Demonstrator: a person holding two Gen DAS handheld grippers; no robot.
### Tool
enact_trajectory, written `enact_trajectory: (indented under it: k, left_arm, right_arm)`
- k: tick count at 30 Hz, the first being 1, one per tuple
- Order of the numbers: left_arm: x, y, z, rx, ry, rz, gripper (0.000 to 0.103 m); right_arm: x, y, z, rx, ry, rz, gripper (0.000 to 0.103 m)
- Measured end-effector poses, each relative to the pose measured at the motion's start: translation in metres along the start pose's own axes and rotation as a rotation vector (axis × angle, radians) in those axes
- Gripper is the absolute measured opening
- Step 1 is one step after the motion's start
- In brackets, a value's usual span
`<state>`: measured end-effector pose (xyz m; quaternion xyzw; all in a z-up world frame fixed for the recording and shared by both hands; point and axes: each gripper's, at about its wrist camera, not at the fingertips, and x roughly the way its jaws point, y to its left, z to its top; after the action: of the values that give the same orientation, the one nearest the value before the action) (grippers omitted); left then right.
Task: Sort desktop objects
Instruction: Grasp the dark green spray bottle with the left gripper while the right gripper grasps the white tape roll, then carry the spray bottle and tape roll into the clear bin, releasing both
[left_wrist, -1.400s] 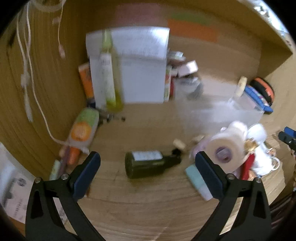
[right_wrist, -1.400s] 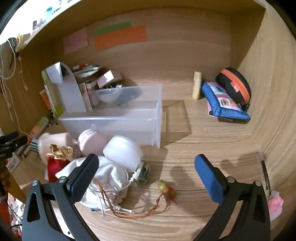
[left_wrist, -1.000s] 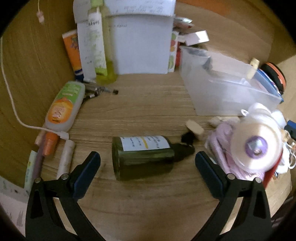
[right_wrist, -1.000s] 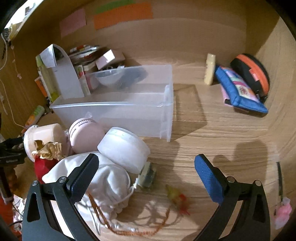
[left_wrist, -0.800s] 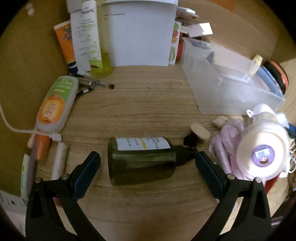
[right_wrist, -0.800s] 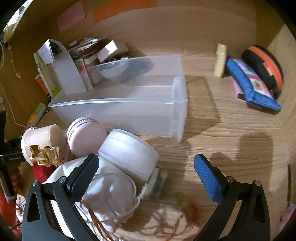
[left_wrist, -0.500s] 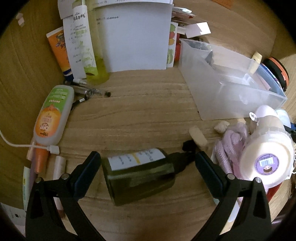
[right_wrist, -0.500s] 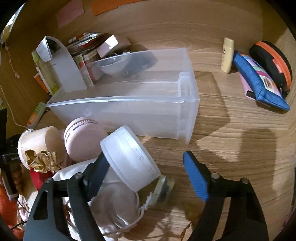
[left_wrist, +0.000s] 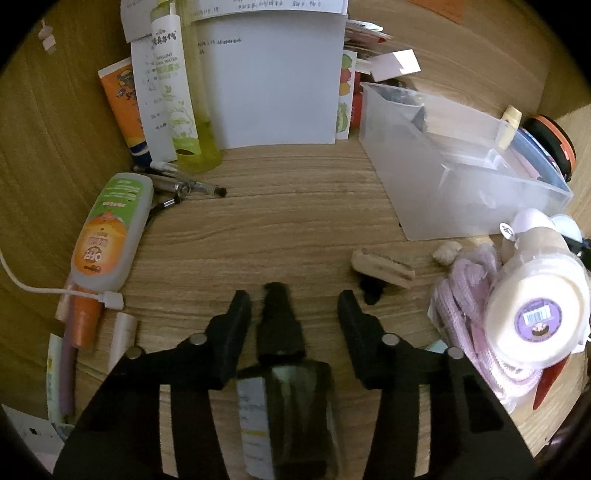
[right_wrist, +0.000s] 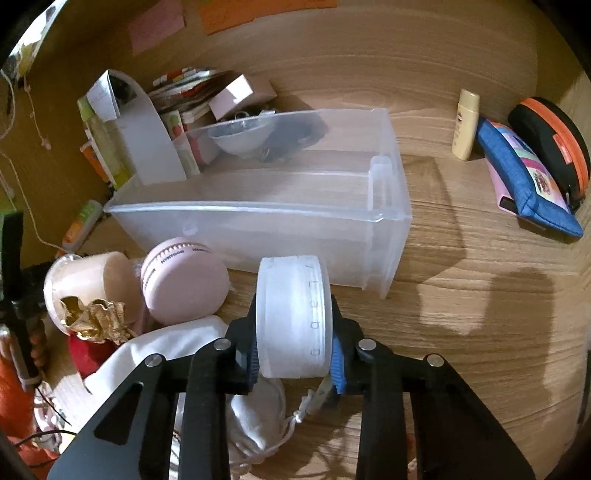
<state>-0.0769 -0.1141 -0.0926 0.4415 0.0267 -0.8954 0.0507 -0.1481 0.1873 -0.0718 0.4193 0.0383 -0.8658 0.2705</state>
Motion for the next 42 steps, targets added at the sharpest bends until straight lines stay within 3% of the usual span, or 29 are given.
enact_trajectory:
  k: [2, 10, 21, 34, 42]
  left_arm:
    - [0.000, 0.001, 0.000, -0.002, -0.004, 0.001, 0.040]
    - [-0.013, 0.009, -0.013, -0.055, -0.027, -0.006, 0.039]
    - [-0.054, 0.003, -0.009, -0.076, -0.145, -0.043, 0.039]
    - [-0.091, -0.031, 0.031, 0.003, -0.250, -0.121, 0.039]
    - [-0.091, -0.046, 0.069, 0.037, -0.255, -0.151, 0.039]
  right_arm:
    - [-0.007, -0.001, 0.002, 0.007, -0.011, 0.004, 0.027]
    - [-0.024, -0.002, 0.003, 0.023, -0.042, 0.013, 0.027]
    - [-0.054, 0.001, 0.008, 0.019, -0.098, 0.037, 0.027]
    - [-0.089, 0.002, 0.031, -0.007, -0.163, 0.050, 0.027]
    - [-0.096, -0.001, 0.057, -0.028, -0.208, 0.071, 0.027]
